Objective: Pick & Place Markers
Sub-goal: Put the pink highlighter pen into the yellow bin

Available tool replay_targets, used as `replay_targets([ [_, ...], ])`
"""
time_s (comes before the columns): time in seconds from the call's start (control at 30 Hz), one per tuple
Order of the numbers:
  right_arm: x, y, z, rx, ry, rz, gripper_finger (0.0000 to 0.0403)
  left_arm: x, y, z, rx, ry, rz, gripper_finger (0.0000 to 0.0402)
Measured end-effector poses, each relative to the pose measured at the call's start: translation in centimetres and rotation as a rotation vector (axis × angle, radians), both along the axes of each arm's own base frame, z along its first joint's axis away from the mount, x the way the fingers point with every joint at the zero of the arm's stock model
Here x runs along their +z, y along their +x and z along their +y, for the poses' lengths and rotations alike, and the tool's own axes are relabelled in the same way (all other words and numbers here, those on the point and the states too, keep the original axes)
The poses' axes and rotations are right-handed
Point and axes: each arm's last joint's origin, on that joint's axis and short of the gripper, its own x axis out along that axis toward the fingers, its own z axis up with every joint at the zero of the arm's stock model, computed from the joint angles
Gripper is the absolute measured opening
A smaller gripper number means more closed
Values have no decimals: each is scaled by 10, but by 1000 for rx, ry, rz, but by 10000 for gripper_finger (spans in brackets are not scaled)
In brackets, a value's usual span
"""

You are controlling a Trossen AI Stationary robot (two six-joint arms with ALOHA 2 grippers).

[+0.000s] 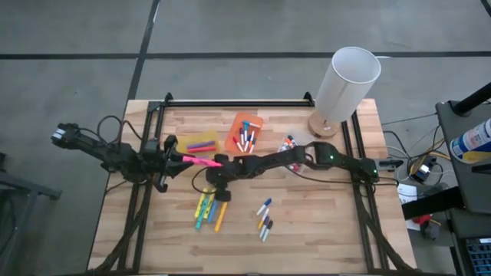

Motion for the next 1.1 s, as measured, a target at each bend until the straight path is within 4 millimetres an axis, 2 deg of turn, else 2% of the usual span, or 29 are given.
replay_targets([
  [0.27,27,-23,36,45,15,170,49,0,-2,1,-7,1,0,69],
  [0.47,29,-51,66,76,-35,400,49,0,-2,1,-7,1,0,69],
  [0.63,30,-67,92,201,-107,498,49,0,-2,1,-8,1,0,69],
  [0.83,32,-77,103,317,-169,554,51,-1,-1,0,-7,3,6,69],
  [1.1,30,-81,103,479,-272,582,152,-1,0,0,-12,-11,9,69],
])
